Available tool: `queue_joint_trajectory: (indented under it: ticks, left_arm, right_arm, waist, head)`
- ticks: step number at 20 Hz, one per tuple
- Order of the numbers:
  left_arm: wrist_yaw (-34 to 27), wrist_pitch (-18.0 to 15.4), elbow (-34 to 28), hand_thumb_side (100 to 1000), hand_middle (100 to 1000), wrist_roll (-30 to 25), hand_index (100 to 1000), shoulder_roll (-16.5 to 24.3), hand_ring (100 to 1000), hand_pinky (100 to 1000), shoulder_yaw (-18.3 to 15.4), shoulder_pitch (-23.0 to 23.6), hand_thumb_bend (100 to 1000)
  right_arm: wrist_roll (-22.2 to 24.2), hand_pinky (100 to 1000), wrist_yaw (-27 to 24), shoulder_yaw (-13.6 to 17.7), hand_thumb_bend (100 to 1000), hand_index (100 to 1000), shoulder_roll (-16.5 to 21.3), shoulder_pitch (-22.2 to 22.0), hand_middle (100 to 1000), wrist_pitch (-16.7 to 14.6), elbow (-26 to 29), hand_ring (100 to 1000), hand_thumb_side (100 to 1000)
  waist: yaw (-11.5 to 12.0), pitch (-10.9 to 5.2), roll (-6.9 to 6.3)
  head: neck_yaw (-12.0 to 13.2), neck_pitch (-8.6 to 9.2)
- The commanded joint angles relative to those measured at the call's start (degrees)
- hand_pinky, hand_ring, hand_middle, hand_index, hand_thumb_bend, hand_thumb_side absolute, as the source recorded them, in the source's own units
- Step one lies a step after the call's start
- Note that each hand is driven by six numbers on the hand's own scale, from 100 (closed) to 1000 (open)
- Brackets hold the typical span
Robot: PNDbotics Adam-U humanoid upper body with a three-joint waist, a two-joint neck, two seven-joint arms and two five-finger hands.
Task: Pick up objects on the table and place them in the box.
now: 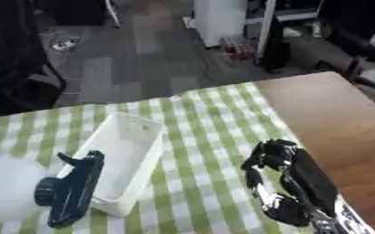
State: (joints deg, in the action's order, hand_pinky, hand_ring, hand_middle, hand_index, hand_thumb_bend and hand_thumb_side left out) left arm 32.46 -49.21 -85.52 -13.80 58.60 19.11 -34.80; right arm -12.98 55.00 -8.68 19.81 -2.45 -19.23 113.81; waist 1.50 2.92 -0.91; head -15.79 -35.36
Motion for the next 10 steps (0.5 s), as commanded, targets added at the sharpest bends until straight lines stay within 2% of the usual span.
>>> queue_joint_trajectory:
  ticks: [1,6,10]
  left_arm:
    - [2.84,-2.76,0.34,502,100,-0.61,236,0.77,100,100,0.01,-1.62,100]
    - [7.11,-2.76,2.39,501,100,3.17,234,0.39,100,100,-0.45,-2.36,100]
    - [13.66,-2.72,4.83,502,100,8.02,232,0.15,100,100,-1.47,-2.45,100]
  right_arm:
    - [0.23,506,-0.9,0.76,100,562,1.21,0.91,455,-0.57,0.78,389,1000]
    - [0.93,509,-2.06,1.0,100,566,1.68,2.11,457,-1.12,0.78,390,1000]
    - [2.08,510,-3.66,1.49,100,568,2.39,3.73,459,-1.75,0.78,391,1000]
  waist:
    - [-0.25,-0.35,-0.16]
    - [-0.7,0.12,-0.31]
    - [-1.49,0.65,-0.59]
  head:
    - [0.52,1.52]
    - [0.73,2.78]
    - [1.23,3.72]
